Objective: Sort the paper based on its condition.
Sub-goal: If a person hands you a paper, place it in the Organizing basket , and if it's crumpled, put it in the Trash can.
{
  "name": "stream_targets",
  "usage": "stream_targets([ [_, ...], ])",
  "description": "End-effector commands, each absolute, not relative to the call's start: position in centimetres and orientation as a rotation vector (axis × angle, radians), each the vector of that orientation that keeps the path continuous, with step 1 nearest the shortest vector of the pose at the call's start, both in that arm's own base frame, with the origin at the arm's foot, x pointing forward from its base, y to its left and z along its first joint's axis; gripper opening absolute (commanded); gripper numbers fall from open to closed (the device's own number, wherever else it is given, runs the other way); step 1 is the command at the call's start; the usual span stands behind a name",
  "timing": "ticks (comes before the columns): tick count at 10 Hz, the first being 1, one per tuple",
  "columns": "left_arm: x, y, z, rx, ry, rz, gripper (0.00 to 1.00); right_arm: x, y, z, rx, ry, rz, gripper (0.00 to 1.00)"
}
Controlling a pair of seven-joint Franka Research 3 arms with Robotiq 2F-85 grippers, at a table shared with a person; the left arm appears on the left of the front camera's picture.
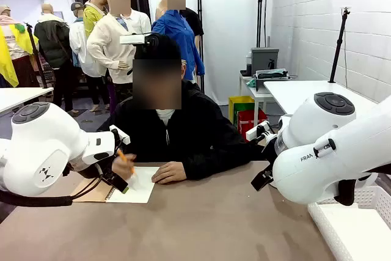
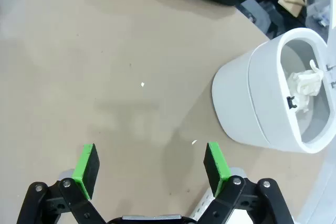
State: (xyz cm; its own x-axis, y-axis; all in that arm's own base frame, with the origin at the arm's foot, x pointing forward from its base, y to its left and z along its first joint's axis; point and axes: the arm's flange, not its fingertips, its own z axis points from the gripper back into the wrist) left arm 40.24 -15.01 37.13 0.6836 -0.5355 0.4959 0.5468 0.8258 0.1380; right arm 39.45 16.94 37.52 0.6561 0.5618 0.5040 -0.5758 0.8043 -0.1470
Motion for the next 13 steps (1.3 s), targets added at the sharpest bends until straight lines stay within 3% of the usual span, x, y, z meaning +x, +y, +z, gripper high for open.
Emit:
stream_targets([
  [1,40.24,-15.01,37.14,-0.022,-0.549,-0.607,1.00,39.45,16.95,37.52,0.027,-0.562,0.645,1.00],
  [13,40.24,-15.01,37.14,-0.022,-0.549,-0.607,1.00,39.45,16.95,37.52,0.027,-0.562,0.645,1.00],
])
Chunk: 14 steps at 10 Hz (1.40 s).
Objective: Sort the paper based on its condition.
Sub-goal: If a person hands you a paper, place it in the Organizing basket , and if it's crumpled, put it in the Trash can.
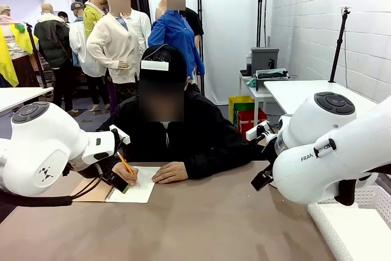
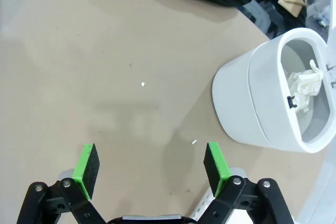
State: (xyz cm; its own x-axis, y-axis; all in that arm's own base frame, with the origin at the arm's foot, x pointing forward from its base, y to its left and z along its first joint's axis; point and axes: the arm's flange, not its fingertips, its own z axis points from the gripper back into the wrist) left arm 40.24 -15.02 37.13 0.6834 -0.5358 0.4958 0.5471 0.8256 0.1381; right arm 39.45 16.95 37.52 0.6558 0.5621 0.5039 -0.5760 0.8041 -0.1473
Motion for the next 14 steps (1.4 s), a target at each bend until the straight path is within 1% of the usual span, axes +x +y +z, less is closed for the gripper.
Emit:
stream_targets([
  [1,40.2,-15.0,37.1,-0.022,-0.549,-0.607,1.00,39.5,16.9,37.5,0.027,-0.562,0.645,1.00],
  [10,40.2,-15.0,37.1,-0.022,-0.549,-0.607,1.00,39.4,17.0,37.5,0.026,-0.562,0.645,1.00],
  [14,40.4,-14.9,38.1,-0.087,-0.430,-0.630,1.00,38.7,18.3,38.0,0.172,-0.489,0.725,1.00],
])
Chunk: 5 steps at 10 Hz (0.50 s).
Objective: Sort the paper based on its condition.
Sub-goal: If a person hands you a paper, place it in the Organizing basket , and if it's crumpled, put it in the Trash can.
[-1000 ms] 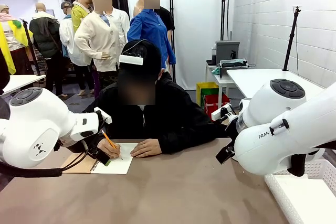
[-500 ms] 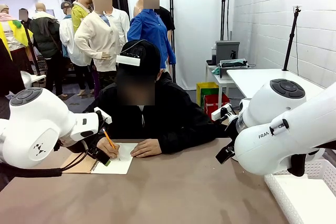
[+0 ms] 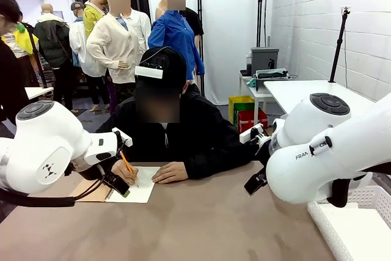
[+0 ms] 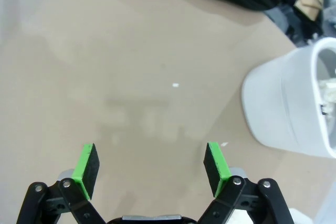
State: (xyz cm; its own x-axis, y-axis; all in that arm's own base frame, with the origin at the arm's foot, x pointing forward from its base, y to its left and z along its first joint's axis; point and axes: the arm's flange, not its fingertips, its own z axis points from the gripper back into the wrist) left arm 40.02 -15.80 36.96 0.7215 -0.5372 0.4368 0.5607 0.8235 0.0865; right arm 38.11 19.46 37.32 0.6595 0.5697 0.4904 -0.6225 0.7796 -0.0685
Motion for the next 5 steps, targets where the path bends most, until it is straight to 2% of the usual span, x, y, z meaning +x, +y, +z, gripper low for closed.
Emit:
stream_targets([
  [1,40.3,-15.0,38.7,-0.125,-0.409,-0.630,1.00,38.7,18.4,38.5,0.207,-0.476,0.746,1.00],
  [3,39.4,-14.7,40.6,-0.179,-0.382,-0.669,1.00,38.3,18.7,39.2,0.257,-0.461,0.790,1.00],
  [5,37.3,-14.3,43.2,-0.198,-0.416,-0.774,1.00,37.3,19.8,40.6,0.255,-0.461,0.850,1.00],
])
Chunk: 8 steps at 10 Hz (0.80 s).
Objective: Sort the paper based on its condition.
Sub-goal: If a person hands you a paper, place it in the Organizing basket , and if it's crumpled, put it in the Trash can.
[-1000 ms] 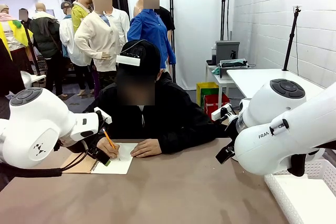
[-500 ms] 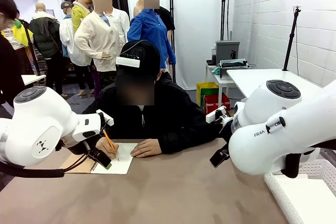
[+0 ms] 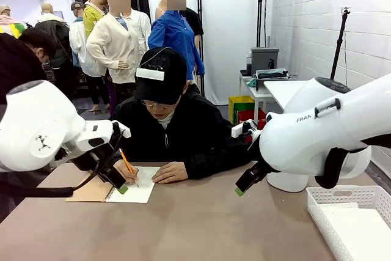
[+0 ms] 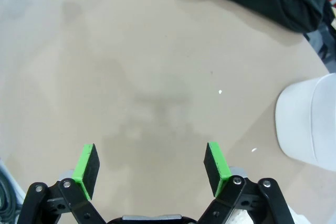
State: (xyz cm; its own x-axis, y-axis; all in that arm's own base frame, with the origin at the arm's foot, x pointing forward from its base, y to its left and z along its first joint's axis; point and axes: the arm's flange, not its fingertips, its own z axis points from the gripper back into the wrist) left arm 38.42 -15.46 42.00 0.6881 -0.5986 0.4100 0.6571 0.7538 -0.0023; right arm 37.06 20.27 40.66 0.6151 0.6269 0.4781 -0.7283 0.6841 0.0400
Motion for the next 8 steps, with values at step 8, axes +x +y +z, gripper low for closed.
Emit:
stream_targets([
  [8,35.8,-11.3,54.3,-0.265,-0.544,-0.929,1.00,34.2,23.2,52.1,0.340,-0.549,0.967,1.00],
])
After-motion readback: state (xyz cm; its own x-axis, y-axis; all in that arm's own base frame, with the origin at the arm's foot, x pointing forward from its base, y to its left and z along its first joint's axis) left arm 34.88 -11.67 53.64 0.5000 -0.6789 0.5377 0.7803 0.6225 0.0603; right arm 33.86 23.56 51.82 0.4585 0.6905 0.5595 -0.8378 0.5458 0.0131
